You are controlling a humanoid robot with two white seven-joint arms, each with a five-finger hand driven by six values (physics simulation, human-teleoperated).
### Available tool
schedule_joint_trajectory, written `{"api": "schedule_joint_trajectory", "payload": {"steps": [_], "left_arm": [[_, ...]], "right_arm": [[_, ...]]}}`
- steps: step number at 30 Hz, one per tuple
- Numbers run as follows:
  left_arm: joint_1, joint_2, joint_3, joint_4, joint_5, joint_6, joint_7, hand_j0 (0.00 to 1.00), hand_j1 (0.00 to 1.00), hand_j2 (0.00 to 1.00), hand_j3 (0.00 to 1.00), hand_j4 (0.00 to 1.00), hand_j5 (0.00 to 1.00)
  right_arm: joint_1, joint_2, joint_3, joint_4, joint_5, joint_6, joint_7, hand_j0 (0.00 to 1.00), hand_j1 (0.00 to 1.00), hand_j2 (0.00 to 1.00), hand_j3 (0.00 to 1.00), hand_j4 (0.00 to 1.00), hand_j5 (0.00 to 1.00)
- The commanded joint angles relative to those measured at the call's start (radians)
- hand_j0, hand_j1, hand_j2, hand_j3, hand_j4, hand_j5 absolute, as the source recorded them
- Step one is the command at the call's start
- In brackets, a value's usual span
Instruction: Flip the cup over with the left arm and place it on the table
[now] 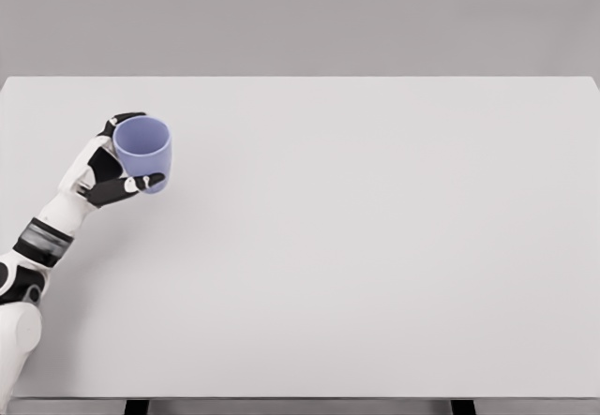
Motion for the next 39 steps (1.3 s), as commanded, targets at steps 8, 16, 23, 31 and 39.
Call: {"api": "schedule_joint_trajectory", "payload": {"steps": [8, 16, 23, 31, 39], "left_arm": [[-0.012, 0.003, 0.020, 0.017, 0.003, 0.154, 0.000, 0.41, 0.41, 0.41, 0.41, 0.41, 0.41], [-0.012, 0.004, 0.019, 0.016, -0.003, 0.183, 0.000, 0.55, 0.55, 0.55, 0.55, 0.55, 0.55], [-0.011, 0.009, 0.017, 0.016, -0.007, 0.180, 0.000, 0.72, 0.72, 0.72, 0.72, 0.72, 0.72], [-0.009, 0.012, 0.017, 0.010, -0.007, 0.177, 0.000, 0.83, 0.83, 0.83, 0.83, 0.83, 0.83], [-0.009, 0.013, 0.017, 0.008, -0.007, 0.177, 0.000, 0.92, 0.92, 0.92, 0.92, 0.92, 0.92]], "right_arm": [[0.000, 0.000, 0.000, 0.000, 0.000, 0.000, 0.000, 1.00, 1.00, 1.00, 1.00, 1.00, 1.00], [0.000, 0.000, 0.000, 0.000, 0.000, 0.000, 0.000, 1.00, 1.00, 1.00, 1.00, 1.00, 1.00], [0.000, 0.000, 0.000, 0.000, 0.000, 0.000, 0.000, 1.00, 1.00, 1.00, 1.00, 1.00, 1.00], [0.000, 0.000, 0.000, 0.000, 0.000, 0.000, 0.000, 1.00, 1.00, 1.00, 1.00, 1.00, 1.00], [0.000, 0.000, 0.000, 0.000, 0.000, 0.001, 0.000, 1.00, 1.00, 1.00, 1.00, 1.00, 1.00]]}}
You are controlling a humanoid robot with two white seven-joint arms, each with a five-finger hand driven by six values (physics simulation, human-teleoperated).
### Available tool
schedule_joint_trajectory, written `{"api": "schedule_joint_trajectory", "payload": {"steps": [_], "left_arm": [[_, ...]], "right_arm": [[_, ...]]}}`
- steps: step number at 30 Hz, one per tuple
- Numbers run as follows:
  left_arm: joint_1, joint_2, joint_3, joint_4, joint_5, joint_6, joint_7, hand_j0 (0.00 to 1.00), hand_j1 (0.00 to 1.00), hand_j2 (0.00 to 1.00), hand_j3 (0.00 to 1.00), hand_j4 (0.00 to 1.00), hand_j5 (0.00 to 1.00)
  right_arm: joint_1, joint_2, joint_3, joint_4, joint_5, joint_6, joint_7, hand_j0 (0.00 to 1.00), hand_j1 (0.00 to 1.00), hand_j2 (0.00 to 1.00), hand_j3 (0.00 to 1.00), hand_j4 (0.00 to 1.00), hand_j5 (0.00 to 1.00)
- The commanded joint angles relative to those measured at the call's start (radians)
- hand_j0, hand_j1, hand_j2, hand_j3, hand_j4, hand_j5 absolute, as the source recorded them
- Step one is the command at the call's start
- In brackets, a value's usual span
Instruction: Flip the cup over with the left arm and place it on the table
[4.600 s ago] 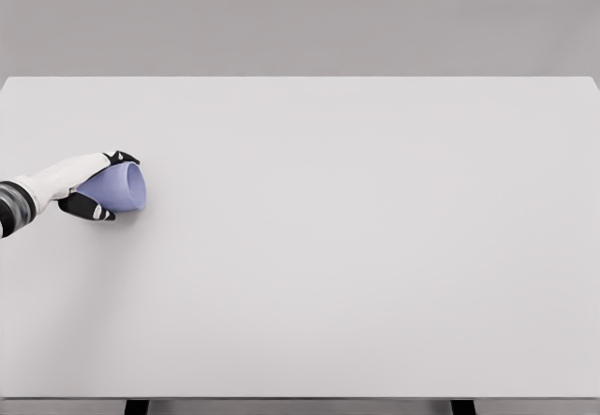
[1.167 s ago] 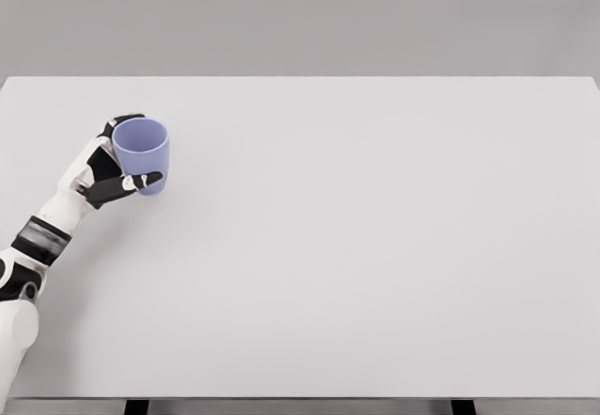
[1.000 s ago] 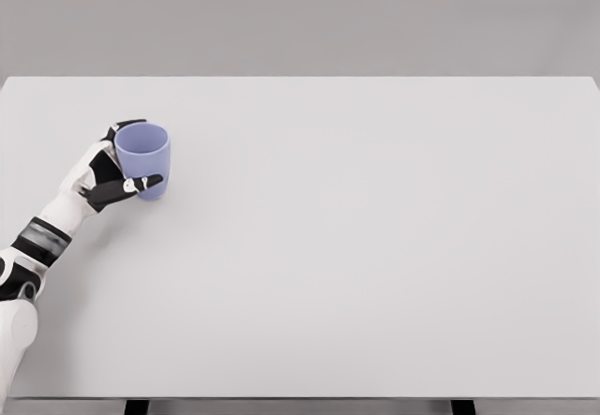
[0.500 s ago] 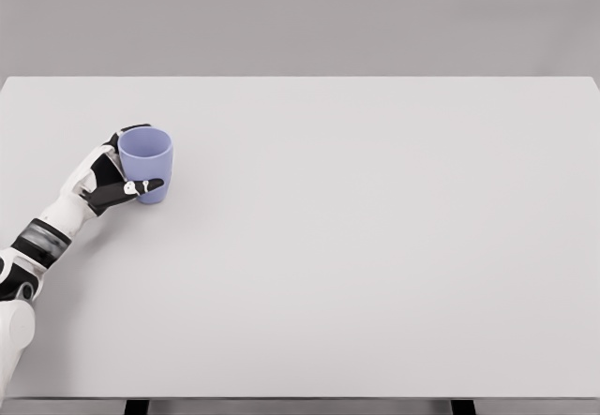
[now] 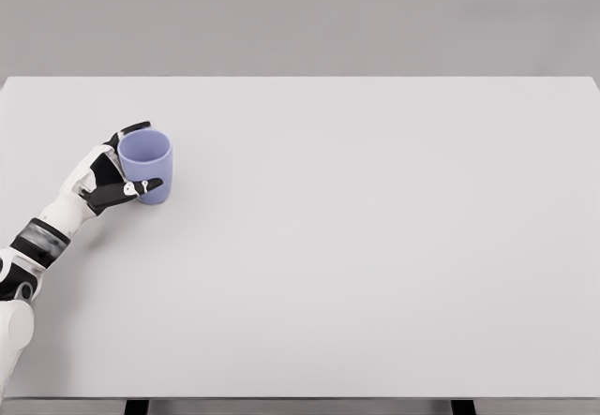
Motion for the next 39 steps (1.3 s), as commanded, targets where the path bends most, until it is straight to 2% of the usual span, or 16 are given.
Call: {"api": "schedule_joint_trajectory", "payload": {"steps": [1, 11, 39], "left_arm": [[0.000, 0.002, 0.000, -0.001, 0.006, 0.000, 0.000, 0.94, 0.94, 0.94, 0.94, 0.94, 0.94], [0.002, 0.004, 0.000, -0.006, 0.005, -0.001, 0.000, 1.00, 1.00, 1.00, 1.00, 1.00, 1.00], [0.028, 0.004, -0.001, -0.061, -0.001, -0.012, 0.000, 1.00, 1.00, 1.00, 1.00, 1.00, 1.00]], "right_arm": [[0.000, 0.000, 0.000, 0.000, 0.000, 0.000, 0.000, 1.00, 1.00, 1.00, 1.00, 1.00, 1.00], [0.000, 0.000, 0.000, 0.000, 0.000, 0.001, 0.000, 1.00, 1.00, 1.00, 1.00, 1.00, 1.00], [0.000, 0.000, 0.000, 0.000, 0.000, 0.000, 0.000, 1.00, 1.00, 1.00, 1.00, 1.00, 1.00]]}}
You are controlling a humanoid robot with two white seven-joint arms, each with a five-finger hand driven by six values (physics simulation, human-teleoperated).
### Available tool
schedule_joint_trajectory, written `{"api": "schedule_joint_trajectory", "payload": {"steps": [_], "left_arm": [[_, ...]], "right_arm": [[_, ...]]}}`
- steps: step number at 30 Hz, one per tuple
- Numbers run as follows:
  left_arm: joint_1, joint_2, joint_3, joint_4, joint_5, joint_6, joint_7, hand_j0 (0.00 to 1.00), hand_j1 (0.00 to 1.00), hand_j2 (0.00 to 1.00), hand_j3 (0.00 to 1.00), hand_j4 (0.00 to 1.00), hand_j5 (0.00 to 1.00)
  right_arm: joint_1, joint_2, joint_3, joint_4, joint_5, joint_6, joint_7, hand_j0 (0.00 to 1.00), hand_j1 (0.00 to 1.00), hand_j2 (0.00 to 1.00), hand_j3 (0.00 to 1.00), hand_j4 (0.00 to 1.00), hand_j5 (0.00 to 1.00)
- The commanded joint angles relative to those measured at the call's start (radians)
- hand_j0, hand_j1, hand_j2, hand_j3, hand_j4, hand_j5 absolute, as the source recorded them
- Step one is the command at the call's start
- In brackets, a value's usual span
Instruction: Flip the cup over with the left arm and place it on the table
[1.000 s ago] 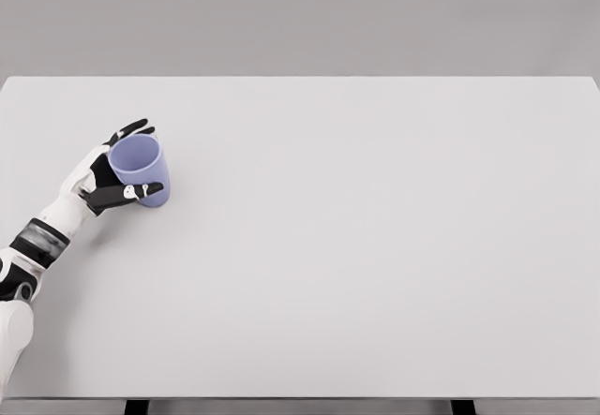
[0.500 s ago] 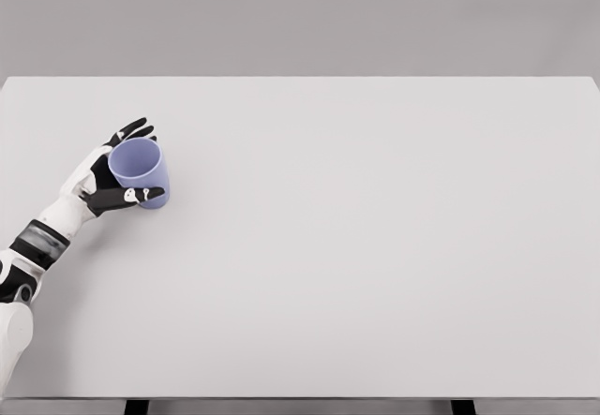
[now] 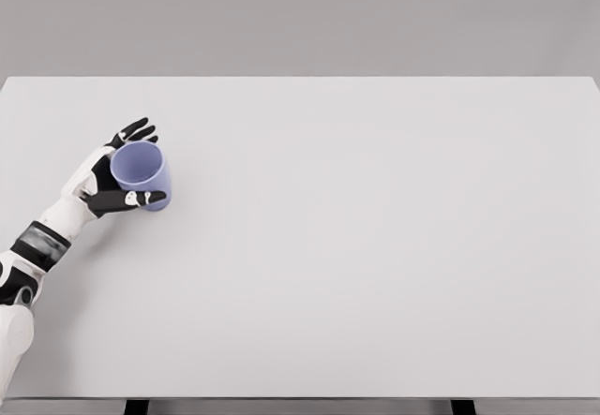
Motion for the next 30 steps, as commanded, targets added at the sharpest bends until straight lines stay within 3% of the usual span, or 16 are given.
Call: {"api": "schedule_joint_trajectory", "payload": {"steps": [1, 30], "left_arm": [[0.000, 0.001, 0.000, -0.013, -0.003, -0.002, -0.001, 1.00, 1.00, 1.00, 1.00, 1.00, 1.00], [0.011, 0.021, 0.033, -0.041, -0.003, -0.005, -0.001, 1.00, 1.00, 1.00, 1.00, 1.00, 1.00]], "right_arm": [[0.000, 0.000, 0.000, 0.000, 0.000, 0.000, 0.000, 1.00, 1.00, 1.00, 1.00, 1.00, 1.00], [0.000, 0.000, 0.000, 0.000, 0.000, 0.000, 0.000, 1.00, 1.00, 1.00, 1.00, 1.00, 1.00]]}}
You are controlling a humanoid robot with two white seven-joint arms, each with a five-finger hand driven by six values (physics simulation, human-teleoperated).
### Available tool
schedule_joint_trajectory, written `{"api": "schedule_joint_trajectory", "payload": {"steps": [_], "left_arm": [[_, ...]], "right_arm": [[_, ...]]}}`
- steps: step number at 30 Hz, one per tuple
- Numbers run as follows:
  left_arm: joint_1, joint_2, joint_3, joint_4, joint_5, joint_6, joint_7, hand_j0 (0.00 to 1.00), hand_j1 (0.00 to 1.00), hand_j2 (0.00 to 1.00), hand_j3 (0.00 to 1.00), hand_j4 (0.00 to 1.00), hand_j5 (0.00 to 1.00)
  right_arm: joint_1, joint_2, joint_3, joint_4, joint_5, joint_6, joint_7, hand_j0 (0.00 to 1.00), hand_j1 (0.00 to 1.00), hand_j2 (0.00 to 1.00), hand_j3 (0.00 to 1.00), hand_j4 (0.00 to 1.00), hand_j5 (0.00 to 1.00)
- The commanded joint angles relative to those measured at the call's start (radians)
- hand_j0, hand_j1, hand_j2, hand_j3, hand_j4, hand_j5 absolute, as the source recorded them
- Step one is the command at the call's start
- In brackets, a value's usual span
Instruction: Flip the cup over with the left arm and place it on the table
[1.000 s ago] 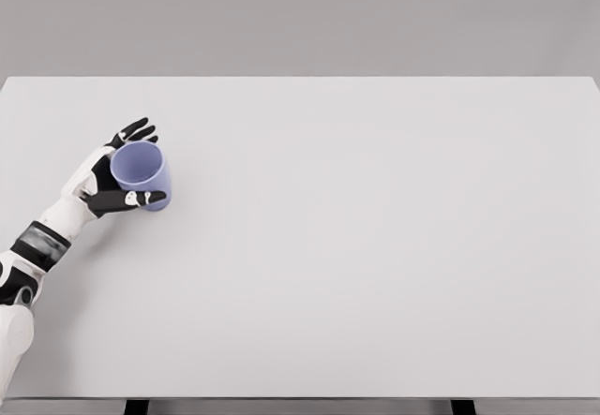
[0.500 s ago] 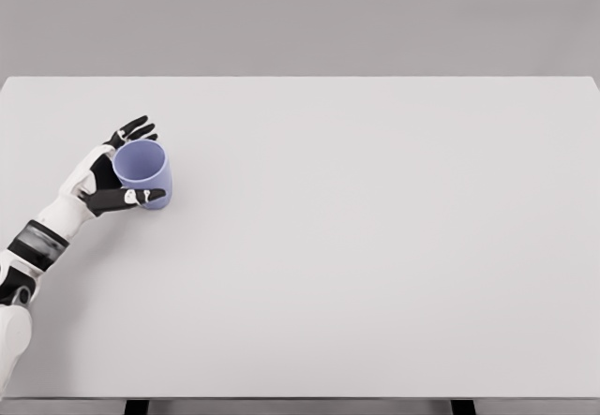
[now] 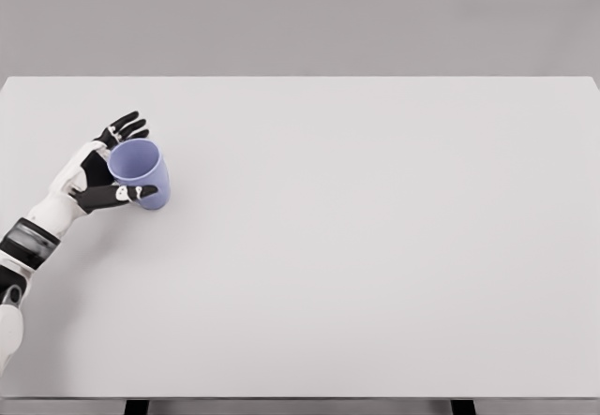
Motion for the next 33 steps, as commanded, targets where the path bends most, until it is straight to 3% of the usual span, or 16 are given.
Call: {"api": "schedule_joint_trajectory", "payload": {"steps": [1, 19, 26, 29, 33], "left_arm": [[0.000, 0.001, 0.006, -0.004, 0.006, 0.000, 0.000, 1.00, 1.00, 1.00, 1.00, 1.00, 1.00], [0.008, 0.023, 0.036, -0.022, 0.007, 0.000, 0.000, 1.00, 1.00, 1.00, 1.00, 1.00, 1.00], [0.043, 0.037, 0.078, -0.080, 0.007, 0.002, 0.000, 1.00, 1.00, 1.00, 1.00, 1.00, 1.00], [0.052, 0.073, 0.079, -0.086, 0.009, 0.000, 0.000, 1.00, 1.00, 1.00, 1.00, 1.00, 1.00], [0.044, 0.187, 0.073, -0.117, 0.007, 0.003, 0.000, 1.00, 1.00, 1.00, 1.00, 1.00, 1.00]], "right_arm": [[0.000, 0.000, 0.000, 0.000, 0.000, 0.000, 0.000, 1.00, 1.00, 1.00, 1.00, 1.00, 1.00], [0.000, 0.000, 0.000, 0.000, 0.000, 0.000, 0.000, 1.00, 1.00, 1.00, 1.00, 1.00, 1.00], [0.000, 0.000, 0.000, 0.000, 0.000, 0.000, 0.000, 1.00, 1.00, 1.00, 1.00, 1.00, 1.00], [0.000, 0.000, 0.000, 0.000, 0.000, 0.001, 0.000, 1.00, 1.00, 1.00, 1.00, 1.00, 1.00], [0.000, 0.000, 0.000, 0.000, 0.000, 0.000, 0.000, 1.00, 1.00, 1.00, 1.00, 1.00, 1.00]]}}
